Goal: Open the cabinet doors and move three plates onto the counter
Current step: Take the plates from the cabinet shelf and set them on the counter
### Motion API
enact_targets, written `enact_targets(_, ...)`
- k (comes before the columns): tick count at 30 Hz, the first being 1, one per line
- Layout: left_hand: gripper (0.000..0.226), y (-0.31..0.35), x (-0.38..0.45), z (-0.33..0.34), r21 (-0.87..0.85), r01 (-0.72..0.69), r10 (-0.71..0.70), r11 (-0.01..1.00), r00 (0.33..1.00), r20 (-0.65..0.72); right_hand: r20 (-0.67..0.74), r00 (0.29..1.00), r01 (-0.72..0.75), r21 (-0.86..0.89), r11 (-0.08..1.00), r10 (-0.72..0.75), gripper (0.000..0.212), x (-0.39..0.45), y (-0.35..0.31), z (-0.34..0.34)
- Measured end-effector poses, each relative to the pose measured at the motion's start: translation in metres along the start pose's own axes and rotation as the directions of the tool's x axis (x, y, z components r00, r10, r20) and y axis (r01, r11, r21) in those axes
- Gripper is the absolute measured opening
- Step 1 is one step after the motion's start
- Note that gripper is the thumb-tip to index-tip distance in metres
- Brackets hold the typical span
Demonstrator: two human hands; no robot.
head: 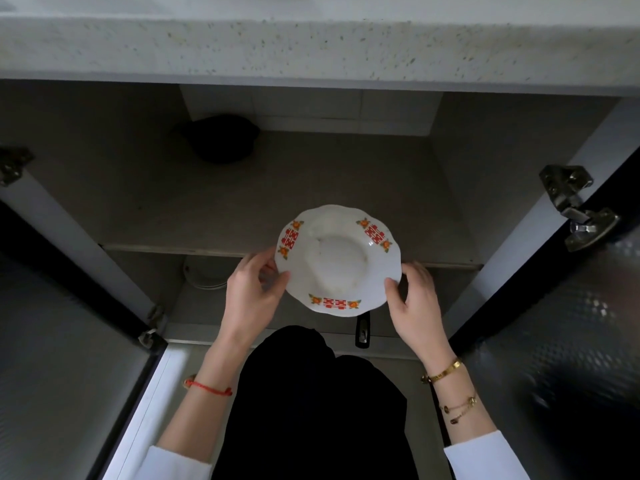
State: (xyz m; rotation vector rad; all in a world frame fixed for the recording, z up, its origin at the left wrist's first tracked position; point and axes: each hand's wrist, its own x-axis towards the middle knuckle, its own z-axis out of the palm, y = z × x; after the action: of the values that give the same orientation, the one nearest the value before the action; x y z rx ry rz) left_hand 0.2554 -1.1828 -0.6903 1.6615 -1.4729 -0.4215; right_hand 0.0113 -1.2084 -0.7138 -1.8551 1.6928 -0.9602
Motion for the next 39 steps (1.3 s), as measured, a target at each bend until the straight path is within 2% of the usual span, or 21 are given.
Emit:
enact_targets(9,0.038,-0.005,0.009,-0.001,-0.012,0.022,-0.023,1.0,1.0,-0.006,0.003,0.999,-0.044,0.007,0.999,0.044,0.033,0.007,-0.003,0.007)
enact_targets(15,0.041,0.029,0.007,-0.035,0.019,0.102,-0.103,0.995,0.994,0.046,0.036,0.987,-0.156,0.059,0.986,0.154,0.034,0.001,-0.053,-0.023)
enact_targets(19,0.047,0.055,-0.006,-0.062,-0.047,0.214,-0.211,0.976,0.975,0.068,0.098,0.957,-0.282,0.078,0.956,0.274,0.039,-0.008,-0.091,-0.049)
enact_targets(23,0.049,0.088,-0.022,-0.092,-0.102,0.364,-0.356,0.926,0.93,0.092,0.191,0.922,-0.361,0.105,0.926,0.338,0.038,-0.026,-0.127,-0.079)
enact_targets(29,0.049,0.146,-0.06,-0.143,-0.103,0.579,-0.56,0.808,0.811,0.17,0.234,0.87,-0.458,0.06,0.887,0.433,0.026,-0.065,-0.177,-0.127)
enact_targets(35,0.047,0.214,-0.096,-0.202,-0.046,0.638,-0.623,0.769,0.763,0.17,0.295,0.817,-0.53,0.048,0.846,0.495,0.021,-0.109,-0.231,-0.191)
enact_targets(39,0.047,0.264,-0.108,-0.238,-0.07,0.662,-0.642,0.747,0.744,0.184,0.291,0.811,-0.549,0.08,0.832,0.507,0.02,-0.128,-0.264,-0.235)
